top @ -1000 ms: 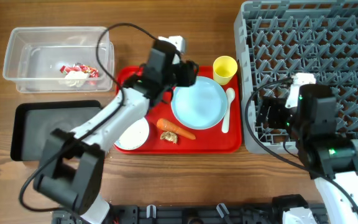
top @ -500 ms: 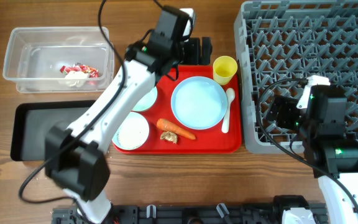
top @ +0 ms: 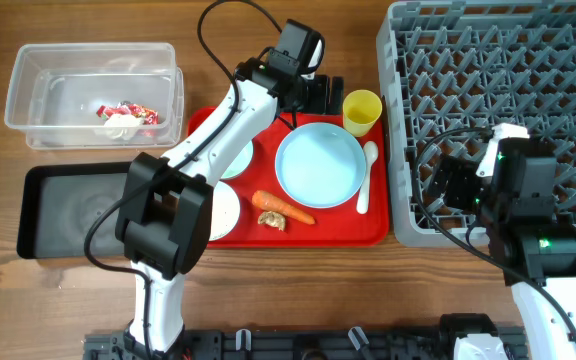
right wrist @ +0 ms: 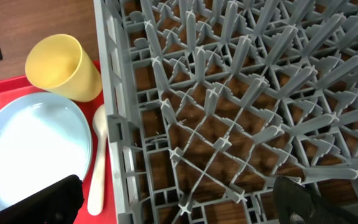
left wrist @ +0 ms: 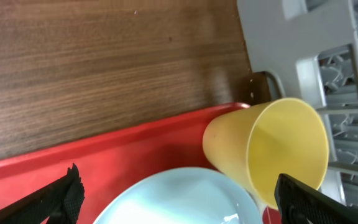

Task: Sort waste into correct bins and load items into the dishwasher rack
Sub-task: 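Reach left gripper to the yellow cup and grasp it, then lift the yellow cup and hand it to the right gripper, then place the yellow cup into the dish rack with the right gripper, then move right gripper to the light-blue plate and grip its rim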

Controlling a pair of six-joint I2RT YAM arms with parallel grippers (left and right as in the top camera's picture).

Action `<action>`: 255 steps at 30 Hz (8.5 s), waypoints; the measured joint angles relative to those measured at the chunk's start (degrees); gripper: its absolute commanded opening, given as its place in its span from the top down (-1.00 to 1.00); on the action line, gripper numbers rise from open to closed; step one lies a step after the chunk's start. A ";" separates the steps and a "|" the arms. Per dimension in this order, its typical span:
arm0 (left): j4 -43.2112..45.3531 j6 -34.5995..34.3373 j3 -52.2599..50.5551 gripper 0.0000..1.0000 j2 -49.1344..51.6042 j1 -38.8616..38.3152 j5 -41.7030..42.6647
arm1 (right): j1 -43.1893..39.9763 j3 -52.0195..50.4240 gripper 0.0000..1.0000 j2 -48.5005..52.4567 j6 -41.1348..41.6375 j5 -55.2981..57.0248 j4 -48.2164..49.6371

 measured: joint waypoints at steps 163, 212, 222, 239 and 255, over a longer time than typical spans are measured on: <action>-41.70 -2.45 0.52 0.44 -11.52 18.51 -20.87 | -34.25 18.71 -0.99 34.23 -3.17 -6.08 -4.02; -43.47 -7.82 0.52 -0.83 -22.25 32.54 -17.40 | 18.62 18.93 -0.61 43.25 0.81 -11.96 -3.15; -43.43 -7.82 0.52 -0.85 -22.23 32.63 -17.38 | 18.62 18.93 -0.41 51.10 6.38 -9.60 -2.93; -43.28 -7.82 0.52 -0.87 -22.23 32.63 -17.38 | 19.19 17.79 0.19 53.46 9.44 -9.40 1.09; -43.28 -7.82 0.52 -0.87 -22.25 32.63 -17.38 | 19.19 17.64 0.55 54.05 10.49 -9.42 1.42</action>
